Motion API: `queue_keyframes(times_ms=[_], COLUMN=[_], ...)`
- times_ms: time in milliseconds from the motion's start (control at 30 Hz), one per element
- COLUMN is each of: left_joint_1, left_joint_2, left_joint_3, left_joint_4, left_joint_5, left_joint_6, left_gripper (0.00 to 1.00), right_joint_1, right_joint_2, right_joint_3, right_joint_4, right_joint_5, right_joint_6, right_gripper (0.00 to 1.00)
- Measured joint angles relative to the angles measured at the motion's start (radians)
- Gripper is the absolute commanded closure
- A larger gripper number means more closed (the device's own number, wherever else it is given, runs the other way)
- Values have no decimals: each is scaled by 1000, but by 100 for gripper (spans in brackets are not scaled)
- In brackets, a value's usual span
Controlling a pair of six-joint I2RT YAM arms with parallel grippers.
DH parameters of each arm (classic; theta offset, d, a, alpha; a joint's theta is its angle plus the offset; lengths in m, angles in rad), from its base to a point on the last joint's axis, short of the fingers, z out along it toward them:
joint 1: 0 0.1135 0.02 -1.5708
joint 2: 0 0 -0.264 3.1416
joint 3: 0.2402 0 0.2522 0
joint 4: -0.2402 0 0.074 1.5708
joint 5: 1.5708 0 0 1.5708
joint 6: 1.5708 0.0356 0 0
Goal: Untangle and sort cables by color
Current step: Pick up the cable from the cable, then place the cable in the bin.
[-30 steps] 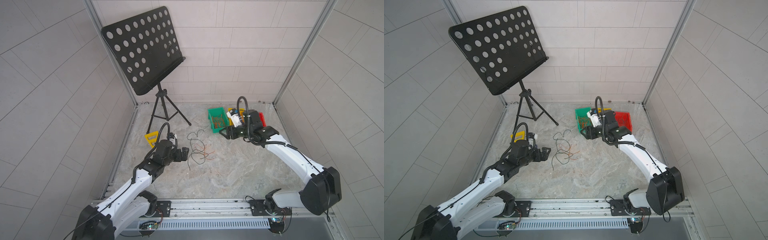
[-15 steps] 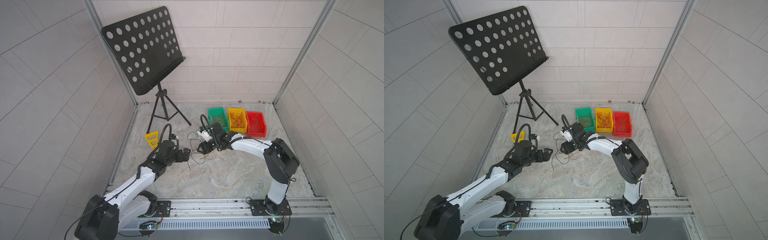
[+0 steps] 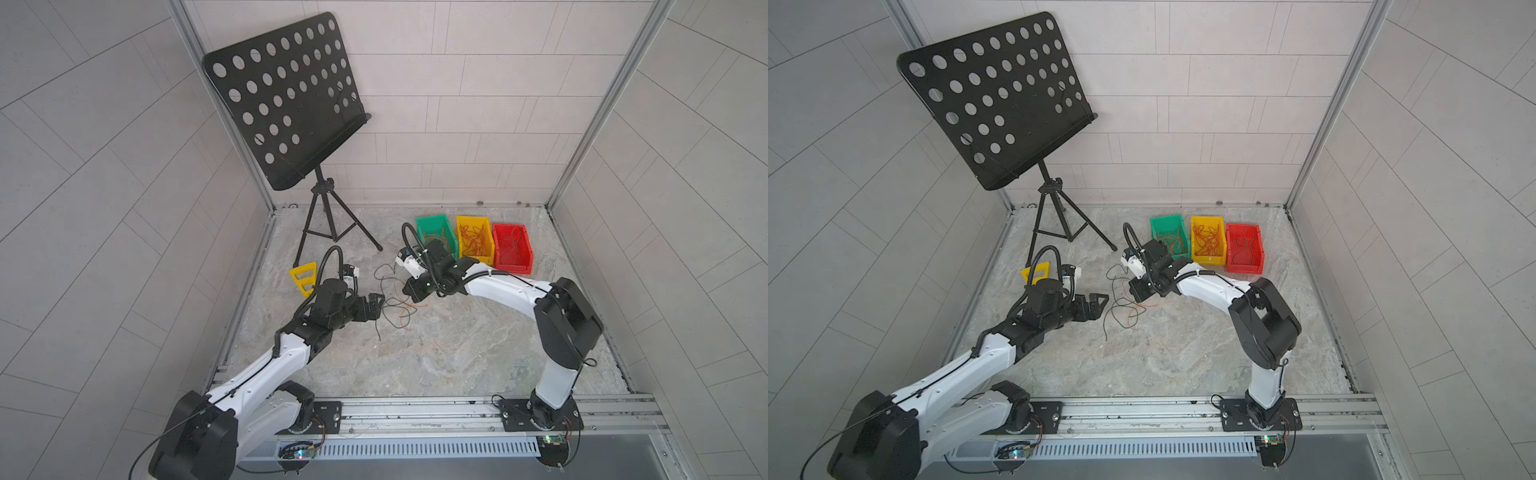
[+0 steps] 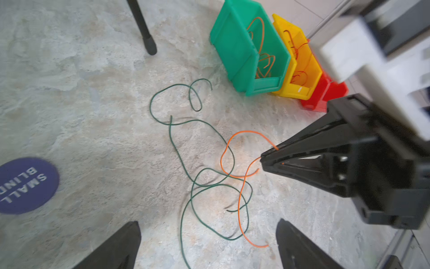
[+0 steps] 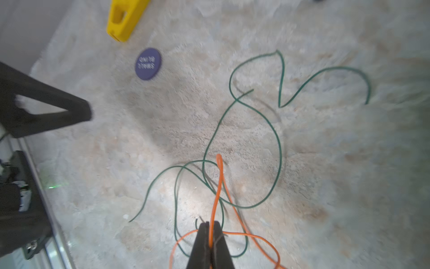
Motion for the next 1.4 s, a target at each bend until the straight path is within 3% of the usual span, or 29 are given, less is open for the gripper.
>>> queue_keyframes(times_ms=[300,433,667,933,1400], left_joint_1=[-59,-92,-106,-106,-106], left_joint_2=[144,268,406,378,162], left_joint_3=[6,54,69,43,33], left_joint_4=[291,380,526,528,346], left_joint_5=[119,145,166,149,76], left_joint_6=[-9,-20,-76,-78,1], left_gripper=[2,7,9,9,8], right_joint_1=[-21,-64,-256,-383,-400], right_joint_2=[-369,-409,-402,-200,252], right_joint_3=[4,32,96,163,314], right_joint_4=[-54,-86,-64,137,291], right_joint_5=[67,71,49,-11,0], right_joint_6=[3,14,37,81,80], right_gripper=[100,100,100,100,100])
